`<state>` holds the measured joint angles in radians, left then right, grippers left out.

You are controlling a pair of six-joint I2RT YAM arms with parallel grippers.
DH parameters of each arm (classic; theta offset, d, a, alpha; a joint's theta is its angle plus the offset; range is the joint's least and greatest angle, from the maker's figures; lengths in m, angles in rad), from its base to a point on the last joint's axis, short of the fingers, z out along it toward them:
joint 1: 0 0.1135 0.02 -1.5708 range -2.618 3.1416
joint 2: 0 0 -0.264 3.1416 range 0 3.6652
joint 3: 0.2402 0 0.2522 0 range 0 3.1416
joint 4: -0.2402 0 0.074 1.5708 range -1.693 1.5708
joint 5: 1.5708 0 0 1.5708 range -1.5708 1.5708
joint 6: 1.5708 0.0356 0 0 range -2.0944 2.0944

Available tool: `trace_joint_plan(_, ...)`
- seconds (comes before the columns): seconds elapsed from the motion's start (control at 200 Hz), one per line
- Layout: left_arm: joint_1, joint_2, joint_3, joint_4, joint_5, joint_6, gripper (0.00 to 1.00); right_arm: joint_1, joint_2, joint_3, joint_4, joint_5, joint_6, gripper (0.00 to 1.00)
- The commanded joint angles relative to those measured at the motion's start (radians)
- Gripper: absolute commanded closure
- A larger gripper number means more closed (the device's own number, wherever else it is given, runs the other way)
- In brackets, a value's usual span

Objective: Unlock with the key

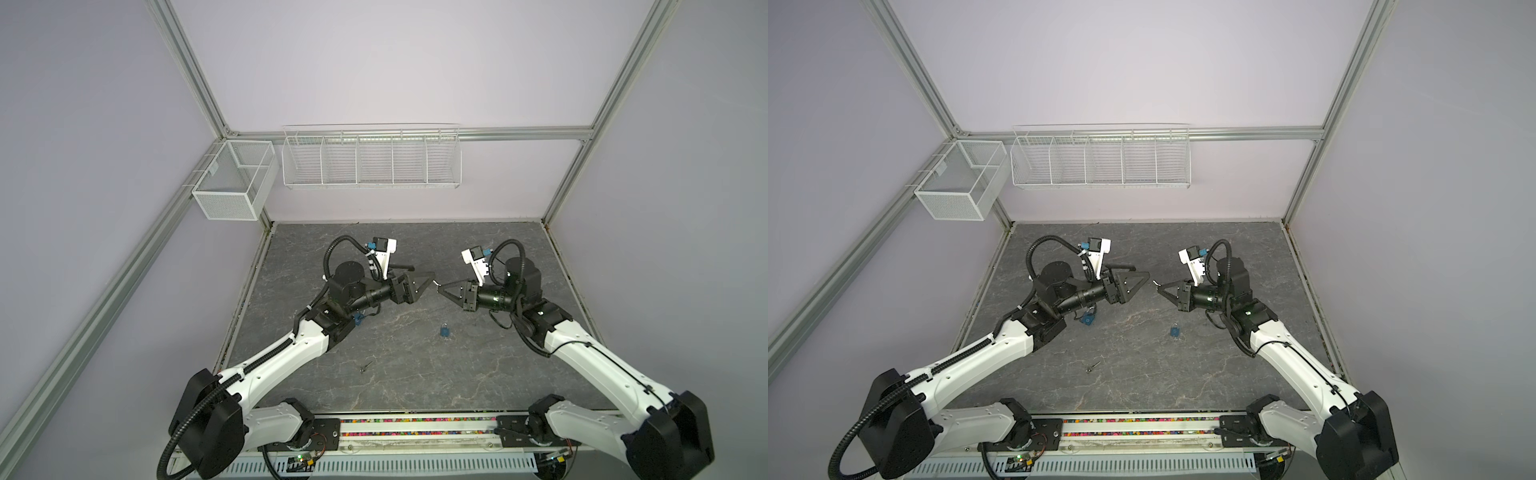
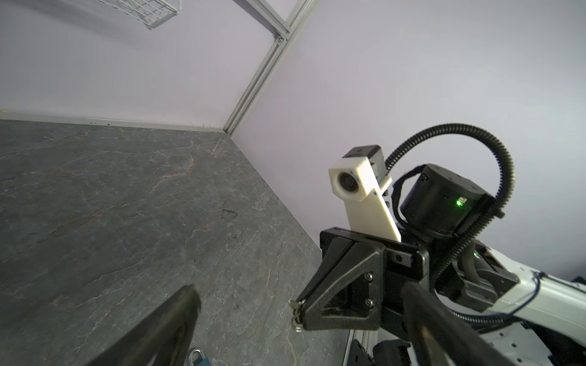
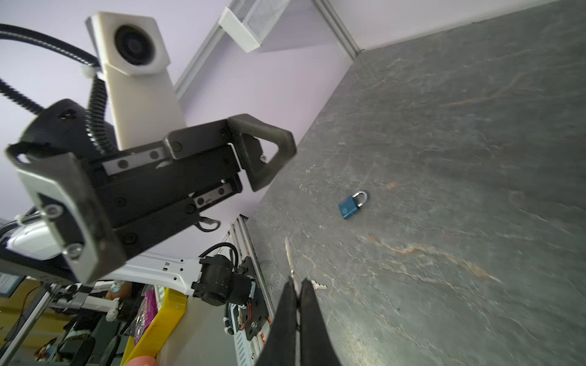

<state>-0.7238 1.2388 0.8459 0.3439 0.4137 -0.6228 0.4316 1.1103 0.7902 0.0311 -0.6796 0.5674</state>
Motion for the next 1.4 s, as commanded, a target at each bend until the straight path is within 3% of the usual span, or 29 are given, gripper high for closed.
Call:
trace_joint_plan(0.0, -0.050, 0.026, 0.048, -0.092, -0.142, -0.036, 0.00, -0.045, -0.045, -0.034, -0.114, 0.063, -0.018, 0.94)
trace_joint_plan(0.16, -0.155, 0.093, 0.139, -0.342, -0.360, -0.092, 0.00, -0.139, -0.117, -0.095, -0.198, 0.113, 0.000, 0.94)
trace_joint_plan(0.375, -0.249, 0.253, 0.271, -0.626, -0.506, -0.164, 0.01, -0.298, -0.155, -0.119, -0.375, 0.189, -0.019, 0.94)
trace_joint_plan(0.545, -0.295, 0.440, 0.445, -0.856, -0.499, -0.168, 0.08, -0.392, -0.126, -0.132, -0.437, 0.170, -0.046, 0.94)
trace_joint_plan(0.74, -0.356, 0.590, 0.555, -0.958, -0.531, -0.151, 0.10, -0.457, -0.098, -0.143, -0.438, 0.144, -0.043, 0.94)
trace_joint_plan(1.394, -0.376, 0.914, 0.809, -1.106, -0.565, -0.048, 0.26, -0.493, -0.079, -0.162, -0.428, 0.119, -0.043, 0.94)
